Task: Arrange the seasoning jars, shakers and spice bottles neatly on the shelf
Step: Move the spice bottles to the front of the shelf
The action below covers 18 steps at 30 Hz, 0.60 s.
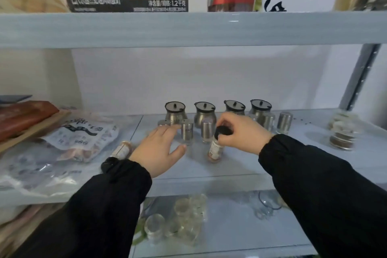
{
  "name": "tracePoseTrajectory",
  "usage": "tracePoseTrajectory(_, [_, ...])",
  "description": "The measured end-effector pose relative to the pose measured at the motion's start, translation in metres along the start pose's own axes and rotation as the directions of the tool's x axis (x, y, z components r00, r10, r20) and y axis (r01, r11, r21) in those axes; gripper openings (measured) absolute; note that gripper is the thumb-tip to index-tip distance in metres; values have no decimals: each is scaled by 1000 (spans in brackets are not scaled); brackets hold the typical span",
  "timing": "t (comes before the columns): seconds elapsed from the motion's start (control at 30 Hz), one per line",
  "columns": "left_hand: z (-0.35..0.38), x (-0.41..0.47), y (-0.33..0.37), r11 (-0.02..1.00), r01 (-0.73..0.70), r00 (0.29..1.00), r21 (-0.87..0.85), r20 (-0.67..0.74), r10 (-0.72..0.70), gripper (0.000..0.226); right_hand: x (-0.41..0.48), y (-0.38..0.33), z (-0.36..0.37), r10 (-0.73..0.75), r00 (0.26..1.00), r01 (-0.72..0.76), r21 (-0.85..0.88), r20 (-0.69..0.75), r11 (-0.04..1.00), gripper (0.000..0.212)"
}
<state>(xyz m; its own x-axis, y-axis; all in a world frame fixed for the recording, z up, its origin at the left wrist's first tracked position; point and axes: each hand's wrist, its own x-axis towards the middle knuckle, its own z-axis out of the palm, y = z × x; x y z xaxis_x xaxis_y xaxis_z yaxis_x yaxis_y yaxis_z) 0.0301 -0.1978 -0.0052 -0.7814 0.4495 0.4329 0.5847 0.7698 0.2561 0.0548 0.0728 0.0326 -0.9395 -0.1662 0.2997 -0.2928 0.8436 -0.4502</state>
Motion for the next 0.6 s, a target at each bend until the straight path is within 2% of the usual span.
tracePoseTrajectory(0.23, [35, 24, 68, 998, -47, 998, -37, 39, 48, 62, -23, 61, -49, 69, 998, -70, -45, -8, 997, 27])
tracePoseTrajectory(0.5, [61, 30, 118, 999, -47, 995, 7, 92, 46, 65, -33, 97, -65, 36, 996, -41, -63, -83, 997, 32])
tracePoseTrajectory(0.6, [62, 26, 127, 999, -33, 997, 39, 70, 30, 66, -34, 104, -71, 12, 998, -15, -42, -69, 999, 28])
